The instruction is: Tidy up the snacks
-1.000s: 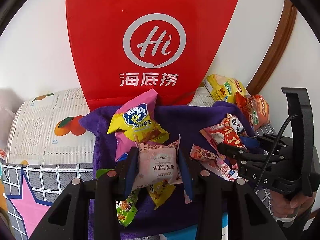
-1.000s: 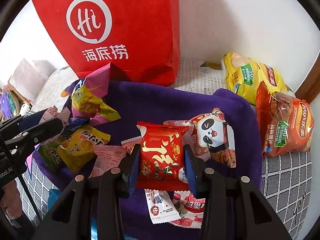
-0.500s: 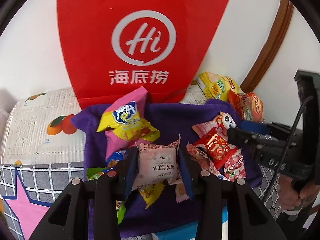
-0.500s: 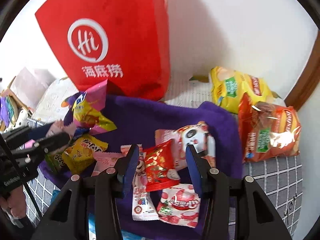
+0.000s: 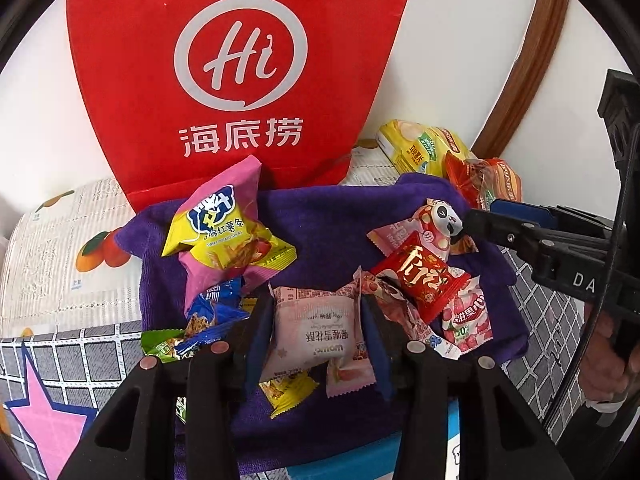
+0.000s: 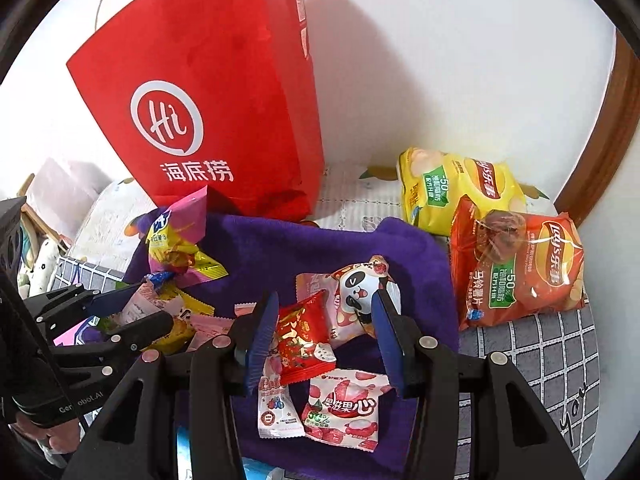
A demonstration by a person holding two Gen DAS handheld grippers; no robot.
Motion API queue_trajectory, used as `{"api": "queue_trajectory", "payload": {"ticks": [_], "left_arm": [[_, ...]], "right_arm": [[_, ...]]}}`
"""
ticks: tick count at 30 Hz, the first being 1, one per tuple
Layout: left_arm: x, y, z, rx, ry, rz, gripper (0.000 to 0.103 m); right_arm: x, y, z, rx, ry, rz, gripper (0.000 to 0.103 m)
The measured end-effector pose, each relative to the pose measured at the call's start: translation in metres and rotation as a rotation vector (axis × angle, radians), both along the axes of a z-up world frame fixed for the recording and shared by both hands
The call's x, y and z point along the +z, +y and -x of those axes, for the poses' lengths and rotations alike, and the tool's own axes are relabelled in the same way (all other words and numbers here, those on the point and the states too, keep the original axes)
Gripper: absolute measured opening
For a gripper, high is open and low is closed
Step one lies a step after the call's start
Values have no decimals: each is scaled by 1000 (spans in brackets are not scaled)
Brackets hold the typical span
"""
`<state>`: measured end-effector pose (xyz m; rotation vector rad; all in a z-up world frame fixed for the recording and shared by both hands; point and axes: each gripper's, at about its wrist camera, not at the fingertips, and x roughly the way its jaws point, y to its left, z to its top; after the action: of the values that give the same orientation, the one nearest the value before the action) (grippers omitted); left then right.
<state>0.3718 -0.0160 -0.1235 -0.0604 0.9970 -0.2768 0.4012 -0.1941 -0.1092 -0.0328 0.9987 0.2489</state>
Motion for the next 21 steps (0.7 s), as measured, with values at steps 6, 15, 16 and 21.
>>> {"api": "queue_trajectory", "payload": {"ticks": [6, 15, 16, 21], "left_arm": [[0, 2, -2, 8, 2, 5, 50], [9, 6, 0, 13, 6, 42, 63], [10, 7, 0, 15, 7, 43, 63], [19, 12, 3, 38, 2, 34, 65]], "right_arm": [[0, 2, 1, 9, 1, 3, 48], [1, 0, 1, -4, -1, -9, 48], [2, 0, 2, -6, -3, -8, 48], [15, 0, 10, -27, -33, -6, 48]]}}
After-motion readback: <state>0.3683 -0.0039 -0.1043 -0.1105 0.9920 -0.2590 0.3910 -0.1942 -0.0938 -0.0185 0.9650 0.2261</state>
